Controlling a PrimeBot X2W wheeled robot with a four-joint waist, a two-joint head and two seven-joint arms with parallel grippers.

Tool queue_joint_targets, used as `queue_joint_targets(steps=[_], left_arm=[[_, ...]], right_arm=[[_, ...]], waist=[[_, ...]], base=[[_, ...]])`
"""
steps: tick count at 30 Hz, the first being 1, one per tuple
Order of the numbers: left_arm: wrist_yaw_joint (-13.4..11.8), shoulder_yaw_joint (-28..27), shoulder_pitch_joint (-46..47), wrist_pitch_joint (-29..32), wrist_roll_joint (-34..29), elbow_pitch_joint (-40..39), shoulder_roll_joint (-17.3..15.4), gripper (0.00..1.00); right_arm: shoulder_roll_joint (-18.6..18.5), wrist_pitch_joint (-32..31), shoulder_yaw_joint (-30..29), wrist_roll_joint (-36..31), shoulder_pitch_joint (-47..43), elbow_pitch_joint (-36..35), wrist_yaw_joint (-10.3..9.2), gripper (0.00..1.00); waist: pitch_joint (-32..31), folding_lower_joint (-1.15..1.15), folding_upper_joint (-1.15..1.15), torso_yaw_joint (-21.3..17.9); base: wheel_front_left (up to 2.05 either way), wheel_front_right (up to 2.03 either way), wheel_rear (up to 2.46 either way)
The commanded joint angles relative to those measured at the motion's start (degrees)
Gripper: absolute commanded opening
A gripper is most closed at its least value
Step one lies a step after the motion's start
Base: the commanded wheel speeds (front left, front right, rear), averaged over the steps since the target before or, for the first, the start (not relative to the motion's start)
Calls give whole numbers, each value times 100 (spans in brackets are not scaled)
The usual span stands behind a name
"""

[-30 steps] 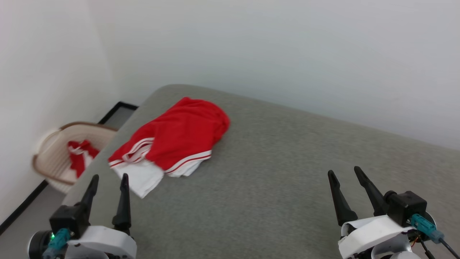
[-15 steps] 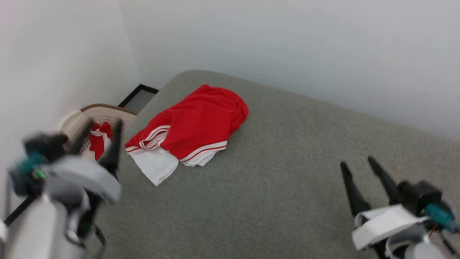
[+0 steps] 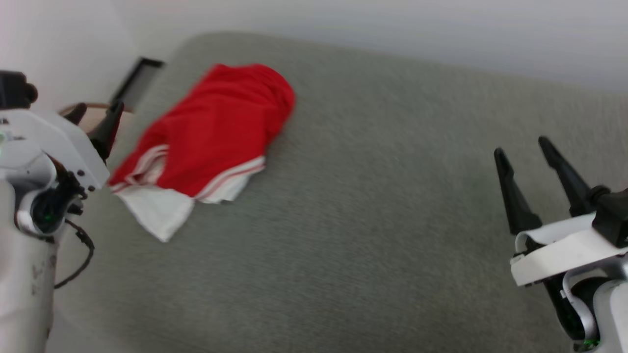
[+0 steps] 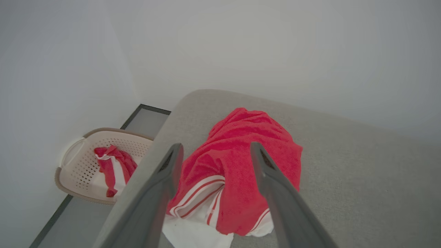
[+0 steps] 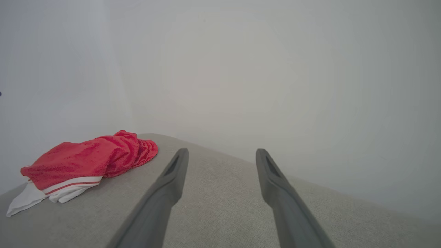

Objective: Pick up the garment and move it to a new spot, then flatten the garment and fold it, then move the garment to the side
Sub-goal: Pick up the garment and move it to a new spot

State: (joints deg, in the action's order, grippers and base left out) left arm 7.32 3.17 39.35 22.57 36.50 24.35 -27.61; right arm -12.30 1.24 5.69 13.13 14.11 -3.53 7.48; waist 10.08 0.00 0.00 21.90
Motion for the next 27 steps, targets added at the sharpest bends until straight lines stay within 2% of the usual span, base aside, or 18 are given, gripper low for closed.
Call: queue_joint_targets(steps=[1, 10, 23, 24, 25, 26, 27], left_arm=[[19, 105, 246, 250, 95, 273, -41, 100], [16, 426, 862, 1275, 388, 1574, -56, 100], [20, 796, 1037, 1269, 478, 2906, 278, 100], [21, 832, 1050, 1242, 484, 2949, 288, 43], [21, 832, 1050, 1242, 484, 2949, 288, 43], [23, 846, 1078, 1178, 489, 2967, 270, 0], [23, 840, 1120, 1110, 497, 2990, 233, 0]], right_arm=[[-36, -16, -40, 14, 150, -91, 3, 100], [-79, -131, -77, 101, 337, -403, 3, 100], [-32, -305, -136, 192, 341, -607, 3, 100], [-29, -306, -147, 191, 314, -604, 3, 100], [-29, -306, -147, 191, 314, -604, 3, 100], [-32, -312, -161, 183, 290, -595, 3, 100], [-22, -316, -179, 191, 269, -581, 3, 100]], waist=[[1235, 0, 0, -1034], [1723, 0, 0, -1296], [1758, 0, 0, -1351], [1722, 0, 0, -1340], [1722, 0, 0, -1340], [1682, 0, 0, -1329], [1634, 0, 0, -1315]], base=[[0, 0, 0], [0, 0, 0], [0, 0, 0], [0, 0, 0], [0, 0, 0], [0, 0, 0], [0, 0, 0]])
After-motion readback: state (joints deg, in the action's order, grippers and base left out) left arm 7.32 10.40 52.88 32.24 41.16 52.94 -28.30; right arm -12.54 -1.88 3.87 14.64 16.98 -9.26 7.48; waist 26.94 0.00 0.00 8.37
